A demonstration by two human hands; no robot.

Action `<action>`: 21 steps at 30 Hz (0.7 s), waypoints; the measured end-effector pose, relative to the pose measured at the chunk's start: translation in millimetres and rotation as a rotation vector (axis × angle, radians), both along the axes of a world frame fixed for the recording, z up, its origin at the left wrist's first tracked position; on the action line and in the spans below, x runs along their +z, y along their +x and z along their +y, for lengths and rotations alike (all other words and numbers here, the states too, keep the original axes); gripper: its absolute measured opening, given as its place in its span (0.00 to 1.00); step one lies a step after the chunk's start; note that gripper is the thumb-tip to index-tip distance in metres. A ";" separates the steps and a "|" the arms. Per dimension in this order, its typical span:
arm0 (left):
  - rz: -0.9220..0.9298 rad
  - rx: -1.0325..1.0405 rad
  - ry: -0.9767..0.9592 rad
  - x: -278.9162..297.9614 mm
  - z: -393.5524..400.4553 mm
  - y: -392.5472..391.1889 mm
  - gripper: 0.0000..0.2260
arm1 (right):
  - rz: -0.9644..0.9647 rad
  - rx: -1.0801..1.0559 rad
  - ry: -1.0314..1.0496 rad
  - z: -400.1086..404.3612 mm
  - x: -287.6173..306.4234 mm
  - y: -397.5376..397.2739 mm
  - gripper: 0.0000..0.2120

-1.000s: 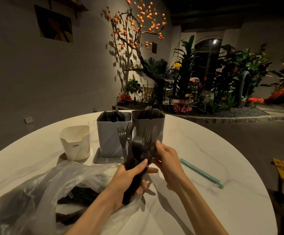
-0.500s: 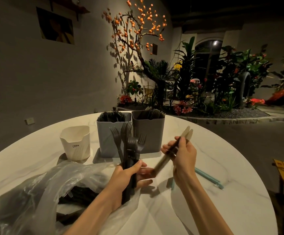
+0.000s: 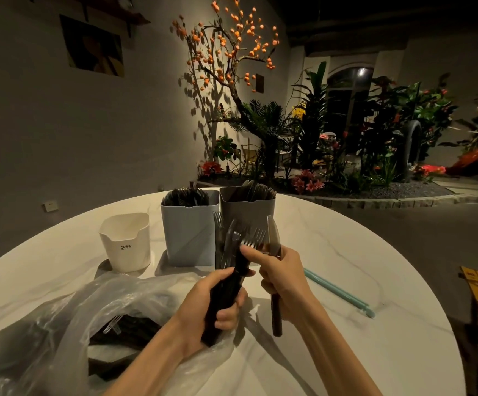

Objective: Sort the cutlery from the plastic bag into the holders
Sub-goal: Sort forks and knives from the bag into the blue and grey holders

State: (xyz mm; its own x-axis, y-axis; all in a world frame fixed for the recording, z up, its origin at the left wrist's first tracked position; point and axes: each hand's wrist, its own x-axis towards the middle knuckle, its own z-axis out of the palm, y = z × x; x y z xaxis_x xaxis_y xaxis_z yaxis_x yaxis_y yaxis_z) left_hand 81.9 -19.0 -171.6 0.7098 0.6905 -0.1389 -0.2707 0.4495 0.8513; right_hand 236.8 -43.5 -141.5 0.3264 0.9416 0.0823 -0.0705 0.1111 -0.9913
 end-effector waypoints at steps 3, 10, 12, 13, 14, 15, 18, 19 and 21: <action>-0.035 0.068 0.021 -0.9 1.0 2.1 0.19 | 0.053 -0.004 0.013 2.3 0.3 1.7 0.12; 0.028 0.101 0.081 -4.3 6.4 0.3 0.16 | 0.127 0.048 -0.027 5.0 -1.5 3.8 0.10; 0.023 0.108 0.083 -3.0 6.2 0.3 0.14 | 0.089 -0.002 0.002 6.0 -3.1 3.3 0.09; 0.025 0.111 0.079 -2.4 6.0 0.4 0.14 | 0.038 -0.055 0.039 6.4 -4.5 3.1 0.12; 0.033 0.116 0.076 -1.7 5.5 0.6 0.14 | -0.036 -0.123 0.089 6.4 -6.2 3.1 0.15; 0.044 0.124 0.075 -1.4 5.0 0.7 0.14 | -0.126 -0.197 0.153 5.7 -6.8 2.2 0.18; 0.126 0.159 0.112 0.1 1.8 3.9 0.15 | -0.380 -0.299 0.358 1.2 -5.5 -2.1 0.17; 0.166 0.172 0.144 0.5 0.2 5.6 0.14 | -0.462 -0.280 0.380 1.0 -5.2 -4.9 0.13; 0.241 0.199 0.214 -0.9 -1.7 8.4 0.13 | -0.614 -0.249 0.335 2.9 -6.9 -12.2 0.07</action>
